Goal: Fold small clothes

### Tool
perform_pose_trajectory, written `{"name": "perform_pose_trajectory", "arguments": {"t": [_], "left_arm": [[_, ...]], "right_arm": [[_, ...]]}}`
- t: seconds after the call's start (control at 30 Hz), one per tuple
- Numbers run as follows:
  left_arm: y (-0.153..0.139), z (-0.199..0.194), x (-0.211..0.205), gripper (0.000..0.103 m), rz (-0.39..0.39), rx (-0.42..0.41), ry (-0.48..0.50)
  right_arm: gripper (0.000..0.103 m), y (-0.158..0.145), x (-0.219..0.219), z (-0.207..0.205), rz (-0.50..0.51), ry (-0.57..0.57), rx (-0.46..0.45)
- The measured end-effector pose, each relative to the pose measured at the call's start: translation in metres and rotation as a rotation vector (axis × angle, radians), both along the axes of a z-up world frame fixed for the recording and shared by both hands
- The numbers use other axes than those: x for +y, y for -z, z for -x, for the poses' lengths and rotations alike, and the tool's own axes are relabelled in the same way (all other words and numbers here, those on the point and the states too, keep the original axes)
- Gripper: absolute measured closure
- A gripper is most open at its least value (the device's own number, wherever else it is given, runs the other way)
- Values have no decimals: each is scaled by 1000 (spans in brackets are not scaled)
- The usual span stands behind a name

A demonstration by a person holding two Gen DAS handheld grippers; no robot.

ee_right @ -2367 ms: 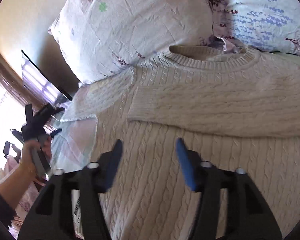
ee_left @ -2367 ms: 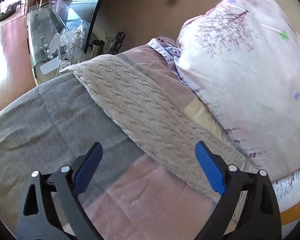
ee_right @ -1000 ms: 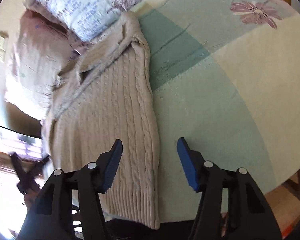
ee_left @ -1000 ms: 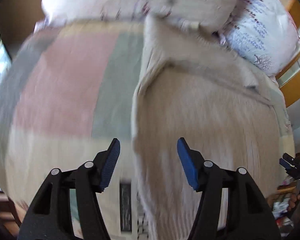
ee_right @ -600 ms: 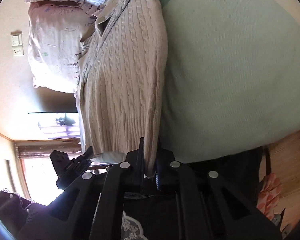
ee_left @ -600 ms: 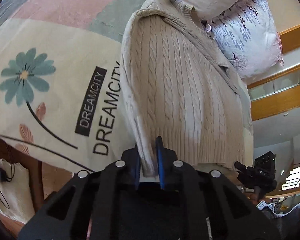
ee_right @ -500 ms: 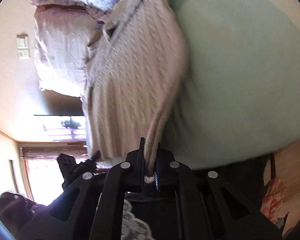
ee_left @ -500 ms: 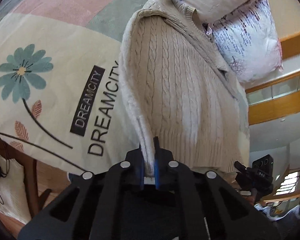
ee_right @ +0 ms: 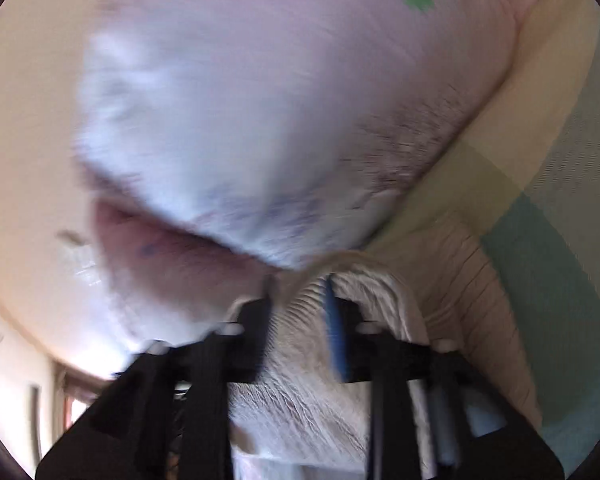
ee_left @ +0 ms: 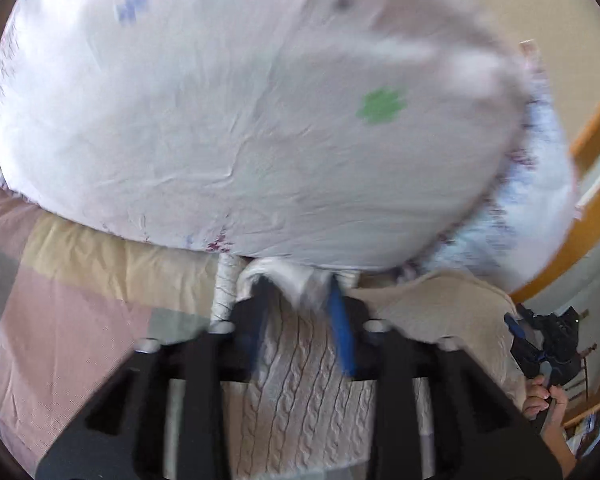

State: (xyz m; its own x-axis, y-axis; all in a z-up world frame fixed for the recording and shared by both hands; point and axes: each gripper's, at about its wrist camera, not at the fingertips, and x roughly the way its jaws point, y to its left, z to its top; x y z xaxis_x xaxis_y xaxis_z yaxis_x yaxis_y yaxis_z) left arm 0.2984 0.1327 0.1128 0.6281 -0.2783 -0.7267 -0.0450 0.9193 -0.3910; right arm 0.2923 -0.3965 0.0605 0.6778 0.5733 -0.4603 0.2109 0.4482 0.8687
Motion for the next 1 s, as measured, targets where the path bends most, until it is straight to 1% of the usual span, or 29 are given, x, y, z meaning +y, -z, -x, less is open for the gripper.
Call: {"name": "perform_pose_trajectory", "arguments": {"t": [0.03, 0.07, 0.1, 0.13, 0.17, 0.2, 0.23, 0.27, 0.33, 0.37, 0.43, 0.47, 0.5, 0.53, 0.57, 0.6, 0.63, 0.67, 0.77, 0.83, 0.87, 0.9, 0.97, 1.0], "left_arm": [[7, -1, 4, 42, -10, 22, -20], [12, 1, 9, 41, 2, 26, -18], [19, 8, 16, 39, 19, 34, -6], [27, 12, 22, 37, 22, 54, -2], [36, 14, 27, 37, 33, 84, 5], [48, 14, 32, 37, 72, 121, 20], [58, 12, 35, 38, 104, 156, 30], [66, 9, 37, 38, 122, 183, 36], [77, 1, 33, 38, 154, 205, 67], [83, -4, 30, 40, 171, 218, 83], [97, -8, 26, 62, 210, 251, 94], [103, -8, 24, 65, 218, 255, 81], [105, -9, 25, 76, 223, 245, 65], [110, -10, 28, 86, 258, 259, 56], [113, -10, 32, 87, 314, 279, 42], [111, -8, 33, 89, 327, 277, 28], [103, -6, 29, 90, 311, 262, 42], [92, -4, 19, 90, 309, 239, 70], [45, 1, -31, 91, 377, 167, 172], [14, 0, -87, 91, 436, 120, 276], [4, -2, -115, 91, 468, 105, 321], [-3, -6, -153, 91, 529, 98, 364], [1, -14, -208, 88, 622, 112, 388], [9, -20, -239, 82, 685, 140, 421]], "right_arm": [[50, 7, -1, -2, -29, 18, 54], [45, 10, -1, 2, -72, 18, 51], [39, 10, -1, 9, -89, 2, 36], [30, 6, -1, 20, -46, -17, 28], [29, 2, -3, 34, 44, -25, 25], [29, 2, -5, 44, 89, -29, 34], [29, 8, -11, 54, 92, -36, 67], [29, 14, -15, 61, 71, -33, 91], [29, 22, -25, 68, 45, -17, 124], [29, 23, -31, 72, 44, -10, 127], [29, 23, -36, 77, 49, -10, 122], [29, 24, -33, 78, 51, -19, 121], [29, 24, -34, 80, 51, -28, 121], [29, 25, -34, 81, 51, -42, 123], [29, 25, -31, 81, 50, -50, 125], [29, 26, -29, 81, 49, -58, 128], [29, 25, -29, 81, 51, -63, 131], [29, 24, -29, 84, 56, -65, 131], [29, 21, -36, 93, 80, -53, 122], [29, 17, -43, 97, 108, -44, 116], [29, 14, -47, 98, 128, -38, 111], [29, 13, -49, 96, 143, -30, 111], [29, 12, -57, 90, 157, -18, 112], [29, 10, -59, 86, 170, -16, 112]]}}
